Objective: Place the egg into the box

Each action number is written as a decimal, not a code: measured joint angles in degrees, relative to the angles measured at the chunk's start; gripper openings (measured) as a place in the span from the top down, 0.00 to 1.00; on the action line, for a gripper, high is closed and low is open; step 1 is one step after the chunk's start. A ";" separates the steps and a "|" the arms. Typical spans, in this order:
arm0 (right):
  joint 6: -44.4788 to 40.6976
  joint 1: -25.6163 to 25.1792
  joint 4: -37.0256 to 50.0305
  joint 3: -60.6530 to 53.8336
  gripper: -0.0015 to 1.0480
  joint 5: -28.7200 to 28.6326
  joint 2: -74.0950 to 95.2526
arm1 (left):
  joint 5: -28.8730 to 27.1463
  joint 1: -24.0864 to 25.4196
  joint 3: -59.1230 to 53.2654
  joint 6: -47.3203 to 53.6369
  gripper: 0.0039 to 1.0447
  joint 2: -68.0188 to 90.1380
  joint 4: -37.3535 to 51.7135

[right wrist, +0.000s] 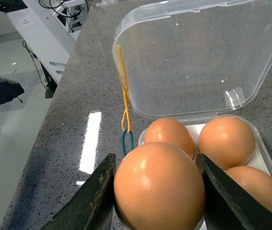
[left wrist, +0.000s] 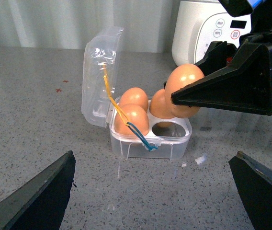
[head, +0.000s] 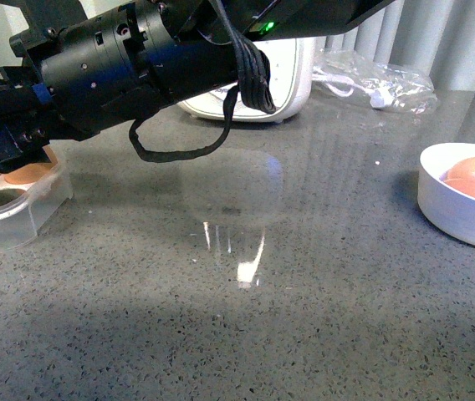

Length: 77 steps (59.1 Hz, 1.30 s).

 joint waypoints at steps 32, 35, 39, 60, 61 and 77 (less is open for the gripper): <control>-0.24 0.26 -0.42 1.92 0.47 0.33 1.64 | -0.02 0.00 0.00 0.00 0.06 0.00 0.00; -0.24 0.26 -0.39 1.92 0.40 0.37 1.64 | -0.02 0.00 0.00 0.00 0.06 0.00 0.00; -0.20 0.22 -0.37 1.90 0.31 0.35 1.64 | -0.02 0.00 0.00 0.00 0.06 0.00 0.00; -0.24 -0.72 0.61 0.70 0.11 0.63 1.44 | -0.02 0.00 0.00 0.00 0.06 0.00 0.00; -0.22 -0.85 1.01 0.42 0.08 0.61 1.29 | -0.02 0.00 0.00 0.00 0.06 0.00 0.00; 1.88 -4.55 8.39 -5.49 0.07 3.21 -3.39 | -0.02 0.00 0.00 0.00 0.06 0.00 0.00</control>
